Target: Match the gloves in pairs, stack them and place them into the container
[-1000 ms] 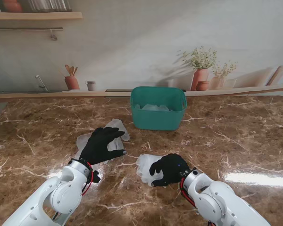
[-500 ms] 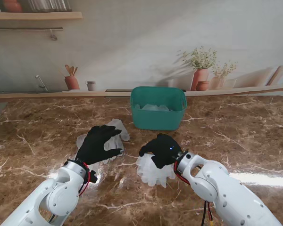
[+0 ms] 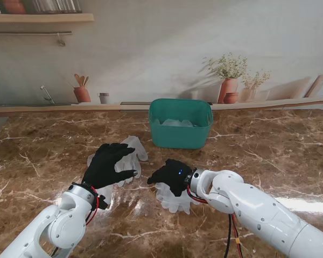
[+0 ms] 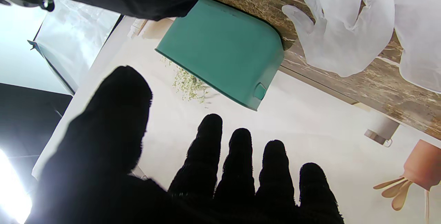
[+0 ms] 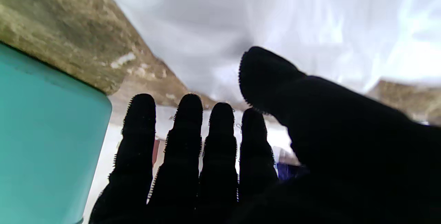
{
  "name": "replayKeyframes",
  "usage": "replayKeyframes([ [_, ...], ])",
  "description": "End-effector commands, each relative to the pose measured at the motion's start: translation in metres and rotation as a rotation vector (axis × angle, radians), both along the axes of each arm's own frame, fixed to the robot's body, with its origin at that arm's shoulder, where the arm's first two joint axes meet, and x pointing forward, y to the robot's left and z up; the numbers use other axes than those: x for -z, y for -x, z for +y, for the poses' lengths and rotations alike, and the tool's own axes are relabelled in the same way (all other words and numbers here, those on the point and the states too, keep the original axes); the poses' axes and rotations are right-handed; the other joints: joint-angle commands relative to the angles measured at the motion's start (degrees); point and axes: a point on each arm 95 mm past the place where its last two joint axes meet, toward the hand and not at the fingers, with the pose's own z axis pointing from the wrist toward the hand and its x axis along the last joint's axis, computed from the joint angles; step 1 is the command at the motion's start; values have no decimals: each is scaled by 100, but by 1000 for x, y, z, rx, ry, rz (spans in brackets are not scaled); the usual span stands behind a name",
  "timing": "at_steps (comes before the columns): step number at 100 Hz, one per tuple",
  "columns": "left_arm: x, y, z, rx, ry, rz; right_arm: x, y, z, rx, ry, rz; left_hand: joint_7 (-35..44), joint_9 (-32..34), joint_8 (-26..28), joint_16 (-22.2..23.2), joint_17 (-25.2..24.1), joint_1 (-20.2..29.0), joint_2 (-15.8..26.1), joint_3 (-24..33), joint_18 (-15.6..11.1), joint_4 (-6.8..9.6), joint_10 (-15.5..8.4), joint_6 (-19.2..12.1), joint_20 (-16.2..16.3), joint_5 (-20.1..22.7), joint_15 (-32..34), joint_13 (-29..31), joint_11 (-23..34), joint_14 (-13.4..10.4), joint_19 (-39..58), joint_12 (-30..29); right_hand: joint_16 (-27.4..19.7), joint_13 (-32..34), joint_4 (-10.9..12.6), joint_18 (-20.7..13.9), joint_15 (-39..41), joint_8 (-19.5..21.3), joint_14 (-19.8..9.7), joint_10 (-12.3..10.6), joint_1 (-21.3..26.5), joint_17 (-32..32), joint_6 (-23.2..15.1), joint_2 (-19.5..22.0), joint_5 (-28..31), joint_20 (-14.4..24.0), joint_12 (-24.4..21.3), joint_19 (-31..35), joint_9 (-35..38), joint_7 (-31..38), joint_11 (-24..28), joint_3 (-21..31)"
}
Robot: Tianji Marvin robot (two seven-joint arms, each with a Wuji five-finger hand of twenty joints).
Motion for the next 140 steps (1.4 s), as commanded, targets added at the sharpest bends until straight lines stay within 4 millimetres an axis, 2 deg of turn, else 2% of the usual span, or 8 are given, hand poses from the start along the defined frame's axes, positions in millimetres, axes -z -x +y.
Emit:
replayKeyframes([
  [1,2,2,-1,3,-3,5,9,-4,-11,37,42,1,33,20,44,-95,2,-22,181,-111,-102,143,-163,-145,-45,144,-228,-73,-138,-304,-163,-52,-77,-166,16,41,61,-79,-38,42,-183,-63,174,-247,-279,125,66,-49,-34,-137,189,-1],
  [27,2,2,-3,8,0,20,20,-5,-21,81,72,-57,32,37,43,-95,1,-3,211,-76,-96,144,-160,-147,-37,149,-224,-49,-136,-301,-150,-53,778,323,-132,39,887,192,76,-386,-539,75,99,-665,156,373,1767,114,1141,146,1742,-184],
  [43,2,2,-4,8,3,18,26,-4,-25,97,58,-67,29,25,41,-94,-4,-10,230,-71,-90,139,-147,-139,-32,155,-223,-48,-144,-297,-147,-55,2148,-155,-232,36,2514,1246,-36,-552,-714,59,-987,-1014,2199,485,3669,309,1420,2002,2804,-207],
  [48,2,2,-4,9,4,20,28,-3,-26,100,52,-65,28,25,40,-94,-5,-11,238,-74,-87,138,-151,-139,-34,156,-225,-57,-143,-293,-150,-55,2256,-528,-1052,-3,2767,1078,-58,-512,-551,-20,-1360,-1138,2586,519,3988,338,1162,2847,2706,-392],
  [65,2,2,-5,8,7,19,32,0,-28,102,38,-59,34,29,42,-90,-3,-1,246,-86,-75,138,-148,-131,-41,171,-213,-44,-138,-280,-156,-53,1013,-1045,-1273,67,1590,1497,-17,-27,-339,-42,-2230,-1149,2961,633,2065,483,310,4053,929,-629],
  [77,2,2,-5,10,8,19,33,0,-30,102,17,-41,34,34,43,-88,-4,-4,257,-101,-75,138,-155,-142,-44,173,-211,-48,-136,-289,-158,-52,461,1031,-1235,255,1056,1926,276,86,-181,879,-2160,-1238,3033,625,1060,1021,1516,4036,731,-490],
  [95,1,1,-5,10,12,16,29,-2,-29,126,-114,-18,43,42,47,-89,-4,5,258,-113,-75,140,-166,-157,-47,187,-209,-43,-134,-291,-160,-51,1700,3232,-1196,350,2549,2252,175,-343,180,2351,-1956,-1407,3205,689,2524,2694,4009,4128,1827,-307],
  [140,1,1,-6,12,21,16,0,-12,-40,417,-450,-13,60,45,57,-96,1,4,275,-122,-84,142,-181,-179,-79,193,-222,-41,-144,-315,-182,-55,1884,3111,-1119,332,2803,2383,244,-267,295,2171,-1875,-1206,3155,595,2847,2788,3936,4157,1997,-324],
])
